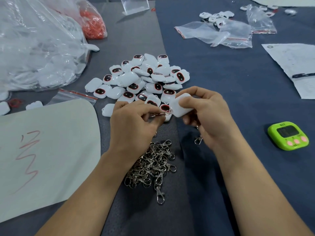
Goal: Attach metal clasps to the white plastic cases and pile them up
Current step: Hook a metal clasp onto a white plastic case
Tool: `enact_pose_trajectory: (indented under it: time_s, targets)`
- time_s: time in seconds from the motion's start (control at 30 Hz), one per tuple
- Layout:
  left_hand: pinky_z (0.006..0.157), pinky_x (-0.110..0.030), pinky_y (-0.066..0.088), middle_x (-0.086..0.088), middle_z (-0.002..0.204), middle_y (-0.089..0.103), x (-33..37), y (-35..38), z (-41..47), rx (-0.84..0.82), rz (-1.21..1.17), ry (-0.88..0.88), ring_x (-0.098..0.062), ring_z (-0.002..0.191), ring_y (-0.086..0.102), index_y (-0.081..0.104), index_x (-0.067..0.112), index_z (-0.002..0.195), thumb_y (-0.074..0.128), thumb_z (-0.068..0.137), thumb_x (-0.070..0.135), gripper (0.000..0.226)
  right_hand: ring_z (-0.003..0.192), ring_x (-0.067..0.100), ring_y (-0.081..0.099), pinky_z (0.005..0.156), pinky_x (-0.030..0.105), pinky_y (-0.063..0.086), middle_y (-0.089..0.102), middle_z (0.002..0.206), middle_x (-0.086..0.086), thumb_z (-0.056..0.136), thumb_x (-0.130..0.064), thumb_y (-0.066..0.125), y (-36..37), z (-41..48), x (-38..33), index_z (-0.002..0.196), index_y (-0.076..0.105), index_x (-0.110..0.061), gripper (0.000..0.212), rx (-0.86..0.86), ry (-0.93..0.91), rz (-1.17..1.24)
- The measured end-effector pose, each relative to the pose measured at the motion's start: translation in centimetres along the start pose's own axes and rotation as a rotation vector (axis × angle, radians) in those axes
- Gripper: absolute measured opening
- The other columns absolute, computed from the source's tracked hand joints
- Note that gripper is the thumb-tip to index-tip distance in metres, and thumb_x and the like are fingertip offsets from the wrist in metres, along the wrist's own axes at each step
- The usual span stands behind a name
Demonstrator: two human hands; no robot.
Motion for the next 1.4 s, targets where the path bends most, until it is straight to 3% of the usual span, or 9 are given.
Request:
enact_pose_trajectory:
  time_s: [0.13,0.27,0.5,0.63,0.9,1.07,1.17,1.27,1.4]
  targets:
    - [0.073,-0.032,0.041,0.014,0.054,0.046,-0.3,-0.3,0.2,0.047,-0.087,-0.046,-0.010,0.056,0.048,0.077,0.032,0.077,0.089,0.072,0.027,0.014,0.051,0.020,0.050,0.047,0.026,0.035,0.069,0.072,0.012,0.086,0.004,0.063,-0.7,0.1,-0.2,0.080,0.075,-0.014,0.022,-0.039,-0.033,-0.100]
    - [0.060,-0.014,0.039,0.019,0.060,0.060,-1.6,-0.3,0.3,0.072,-0.184,-0.197,-0.002,0.059,0.053,0.080,0.031,0.084,0.084,0.079,0.023,0.010,0.060,0.022,0.051,0.051,0.027,0.038,0.069,0.075,0.010,0.084,0.009,0.061,-0.9,0.1,-0.3,0.082,0.075,-0.016,0.028,-0.046,-0.065,-0.146]
    - [0.071,-0.009,0.042,0.017,0.095,0.070,-0.8,1.7,0.1,-0.179,-0.337,-0.202,0.000,0.078,0.061,0.077,0.038,0.096,0.077,0.081,0.027,0.019,0.069,0.026,0.051,0.058,0.028,0.039,0.069,0.081,0.011,0.084,0.014,0.059,0.0,-0.2,-0.3,0.087,0.072,-0.013,0.030,-0.151,-0.021,-0.050]
    - [0.063,-0.007,0.042,0.025,0.075,0.071,-0.9,2.6,-0.3,-0.254,-0.312,-0.223,0.007,0.064,0.060,0.078,0.039,0.083,0.083,0.081,0.020,0.020,0.062,0.023,0.054,0.053,0.024,0.042,0.071,0.077,0.008,0.084,0.014,0.056,-0.1,-0.2,-0.4,0.084,0.071,-0.013,0.031,-0.180,0.014,0.037]
    - [0.070,-0.007,0.046,0.028,0.080,0.071,-1.0,1.4,-0.3,-0.153,-0.159,-0.169,0.004,0.077,0.067,0.079,0.034,0.078,0.087,0.075,0.028,0.010,0.074,0.009,0.068,0.054,0.019,0.052,0.075,0.079,-0.011,0.073,0.007,0.054,-4.6,0.4,-1.5,0.061,0.070,-0.026,0.039,0.187,-0.169,-0.732]
    - [0.088,-0.029,0.053,0.029,0.088,0.071,-1.2,0.7,-0.2,-0.086,-0.043,-0.175,0.002,0.090,0.066,0.079,0.037,0.088,0.083,0.079,0.033,0.011,0.095,0.003,0.059,0.051,0.002,0.033,0.069,0.100,-0.019,0.058,0.009,0.037,-7.6,0.2,-2.8,0.052,0.067,-0.024,0.046,0.457,-0.198,-0.781]
    - [0.109,-0.022,0.038,0.021,0.117,0.068,-0.1,1.2,0.1,-0.166,-0.009,-0.042,-0.002,0.117,0.055,0.076,0.034,0.113,0.079,0.082,0.017,0.035,0.092,-0.001,0.058,0.056,-0.002,0.037,0.071,0.099,-0.019,0.056,0.005,0.033,-6.6,0.2,-2.5,0.055,0.069,-0.024,0.046,0.446,-0.192,-0.737]
    - [0.118,-0.014,0.015,0.013,0.149,0.050,1.2,3.2,-0.4,-0.404,0.106,0.102,-0.005,0.139,0.037,0.057,0.031,0.142,0.068,0.088,0.013,0.058,0.077,-0.001,0.065,0.052,0.005,0.040,0.074,0.100,-0.016,0.071,0.012,0.049,-3.8,0.4,-1.2,0.057,0.069,-0.029,0.047,0.294,-0.199,-0.724]
    - [0.112,-0.008,0.013,0.010,0.148,0.053,1.1,3.6,-0.5,-0.391,0.190,0.091,-0.005,0.135,0.039,0.053,0.026,0.145,0.063,0.092,0.021,0.054,0.083,0.018,0.068,0.069,0.033,0.059,0.076,0.092,-0.003,0.073,0.006,0.044,-0.7,0.4,0.0,0.072,0.074,-0.032,0.049,0.162,-0.241,-0.840]
Point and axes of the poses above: each hand's wrist, its own z-axis towards the middle knuckle, its own y-axis out of the palm, x = y × z, the point moved 7 cm from there along z, towards the middle knuckle
